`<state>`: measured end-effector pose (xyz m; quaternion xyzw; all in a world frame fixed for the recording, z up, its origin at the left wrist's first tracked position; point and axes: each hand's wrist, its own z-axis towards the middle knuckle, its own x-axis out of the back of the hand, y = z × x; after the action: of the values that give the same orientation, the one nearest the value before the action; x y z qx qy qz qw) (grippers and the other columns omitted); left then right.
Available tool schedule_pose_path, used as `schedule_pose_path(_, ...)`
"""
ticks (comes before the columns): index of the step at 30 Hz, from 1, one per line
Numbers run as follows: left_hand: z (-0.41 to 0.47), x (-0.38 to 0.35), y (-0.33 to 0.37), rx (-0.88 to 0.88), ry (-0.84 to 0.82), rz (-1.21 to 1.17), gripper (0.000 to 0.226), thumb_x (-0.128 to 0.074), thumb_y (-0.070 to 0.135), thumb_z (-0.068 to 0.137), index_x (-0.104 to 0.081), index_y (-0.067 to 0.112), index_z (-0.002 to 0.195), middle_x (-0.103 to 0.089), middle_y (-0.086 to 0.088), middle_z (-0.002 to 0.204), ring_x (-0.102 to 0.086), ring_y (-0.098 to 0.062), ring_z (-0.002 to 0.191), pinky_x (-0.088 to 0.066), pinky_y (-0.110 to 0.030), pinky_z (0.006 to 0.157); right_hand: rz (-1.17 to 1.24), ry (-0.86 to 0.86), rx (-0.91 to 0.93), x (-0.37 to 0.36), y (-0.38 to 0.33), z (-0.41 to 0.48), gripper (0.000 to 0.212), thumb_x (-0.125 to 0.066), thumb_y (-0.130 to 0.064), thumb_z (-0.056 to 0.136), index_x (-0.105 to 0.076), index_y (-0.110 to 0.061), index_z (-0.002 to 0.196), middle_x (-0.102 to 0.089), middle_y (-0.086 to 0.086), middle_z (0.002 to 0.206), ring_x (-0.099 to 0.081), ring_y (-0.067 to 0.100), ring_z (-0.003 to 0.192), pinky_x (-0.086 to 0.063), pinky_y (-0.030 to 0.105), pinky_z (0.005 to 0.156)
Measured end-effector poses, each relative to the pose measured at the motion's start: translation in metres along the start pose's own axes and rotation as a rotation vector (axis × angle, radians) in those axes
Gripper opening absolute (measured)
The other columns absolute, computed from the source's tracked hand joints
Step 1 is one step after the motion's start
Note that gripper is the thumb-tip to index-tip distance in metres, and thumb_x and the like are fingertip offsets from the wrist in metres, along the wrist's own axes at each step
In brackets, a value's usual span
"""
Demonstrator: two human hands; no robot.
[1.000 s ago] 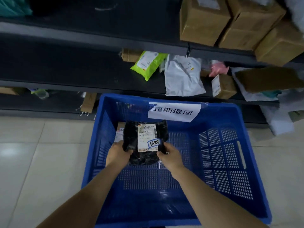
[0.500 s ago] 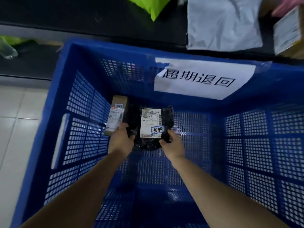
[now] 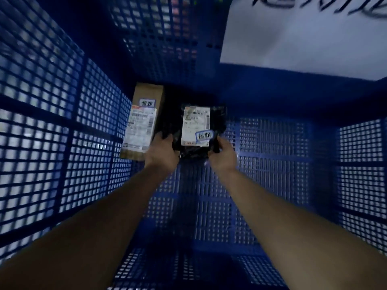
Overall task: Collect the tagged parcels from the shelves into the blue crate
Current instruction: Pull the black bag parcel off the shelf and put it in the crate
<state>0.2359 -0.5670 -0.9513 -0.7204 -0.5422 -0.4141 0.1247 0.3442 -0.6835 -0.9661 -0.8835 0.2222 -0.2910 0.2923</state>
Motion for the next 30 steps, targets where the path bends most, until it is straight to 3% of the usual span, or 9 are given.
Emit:
schedule_pose_path(2, 0.008, -0.010, -0.002, -0.010, -0.035, 0.031, 0.066, -0.054, 0.031, 0.097, -0.021, 0.014, 0.152, -0.002, -0.014, 0.161, -0.022, -0.036, 0.144, -0.031, -0.041, 0.114, 0.005, -0.037, -0.001, -0.009, 0.008, 0.010, 0.052, -0.049, 0.001, 0.095, -0.037, -0.007, 0.145, -0.050, -0.003, 0.128, -0.048, 0.014, 0.116, -0.032, 0.010, 0.095)
schedule_pose_path(5, 0.019, -0.020, -0.006, -0.018, -0.076, 0.049, 0.072, -0.056, 0.032, 0.096, -0.015, 0.015, 0.153, 0.009, -0.012, 0.161, -0.021, -0.037, 0.144, -0.033, -0.041, 0.113, -0.015, -0.148, -0.050, -0.017, 0.018, 0.026, 0.064, -0.049, 0.001, 0.095, -0.023, -0.013, 0.152, -0.041, 0.002, 0.148, -0.045, 0.020, 0.129, -0.035, 0.018, 0.099)
schedule_pose_path(8, 0.025, -0.023, -0.013, -0.006, -0.113, 0.059, 0.077, -0.057, 0.032, 0.095, -0.010, 0.016, 0.154, 0.018, -0.011, 0.160, -0.018, -0.037, 0.145, -0.033, -0.042, 0.114, -0.036, -0.246, -0.100, -0.021, 0.023, 0.041, 0.073, -0.048, 0.004, 0.094, -0.015, -0.020, 0.154, -0.031, 0.004, 0.155, -0.043, 0.022, 0.133, -0.040, 0.018, 0.087)
schedule_pose_path(14, 0.021, -0.021, -0.012, -0.029, -0.135, 0.081, 0.083, -0.059, 0.032, 0.094, -0.005, 0.015, 0.154, 0.023, -0.011, 0.158, -0.012, -0.037, 0.147, -0.031, -0.042, 0.115, -0.144, -0.288, -0.056, -0.017, 0.018, 0.040, 0.078, -0.049, -0.006, 0.095, -0.001, -0.024, 0.154, -0.011, 0.004, 0.162, -0.021, 0.023, 0.146, -0.025, 0.037, 0.119)
schedule_pose_path(17, 0.000, -0.010, -0.007, -0.045, -0.141, 0.118, 0.077, -0.056, 0.031, 0.096, -0.009, 0.012, 0.154, 0.013, -0.014, 0.160, -0.010, -0.036, 0.147, -0.026, -0.040, 0.118, -0.255, -0.289, 0.008, -0.008, 0.013, 0.017, 0.076, -0.052, -0.015, 0.095, -0.006, -0.021, 0.155, -0.008, 0.003, 0.162, -0.020, 0.024, 0.146, -0.025, 0.029, 0.116)
schedule_pose_path(19, -0.017, 0.004, -0.003, -0.079, -0.147, 0.163, 0.072, -0.051, 0.032, 0.098, -0.011, 0.009, 0.153, 0.005, -0.015, 0.161, -0.012, -0.035, 0.147, -0.024, -0.040, 0.118, -0.404, -0.255, 0.100, 0.004, 0.003, -0.006, 0.063, -0.051, -0.019, 0.095, -0.023, -0.018, 0.151, -0.025, 0.006, 0.156, -0.036, 0.027, 0.137, -0.035, 0.024, 0.102)
schedule_pose_path(23, -0.061, 0.049, 0.006, -0.120, -0.152, 0.213, 0.071, -0.049, 0.031, 0.099, -0.010, 0.007, 0.153, -0.012, -0.014, 0.160, -0.019, -0.032, 0.145, -0.025, -0.040, 0.118, -0.657, -0.165, 0.292, 0.035, -0.035, -0.062, 0.048, -0.053, -0.025, 0.096, -0.041, -0.011, 0.140, -0.048, 0.013, 0.137, -0.047, 0.031, 0.124, -0.045, 0.039, 0.100)
schedule_pose_path(27, -0.106, 0.104, 0.013, -0.150, -0.099, 0.307, 0.053, -0.052, 0.027, 0.095, -0.035, 0.006, 0.141, -0.041, -0.014, 0.141, -0.039, -0.033, 0.129, -0.040, -0.048, 0.104, -0.825, -0.195, 0.328, 0.059, -0.085, -0.111, 0.049, -0.051, -0.027, 0.097, -0.038, -0.012, 0.142, -0.044, 0.011, 0.141, -0.043, 0.029, 0.129, -0.042, 0.040, 0.105)
schedule_pose_path(30, -0.150, 0.159, 0.020, -0.147, -0.050, 0.400, 0.039, -0.052, 0.021, 0.093, -0.045, 0.007, 0.128, -0.049, -0.012, 0.129, -0.045, -0.030, 0.120, -0.044, -0.042, 0.099, -0.933, -0.233, 0.385, 0.074, -0.136, -0.152, 0.059, -0.051, -0.031, 0.096, -0.029, -0.015, 0.149, -0.036, 0.009, 0.149, -0.035, 0.029, 0.136, -0.035, 0.040, 0.112)
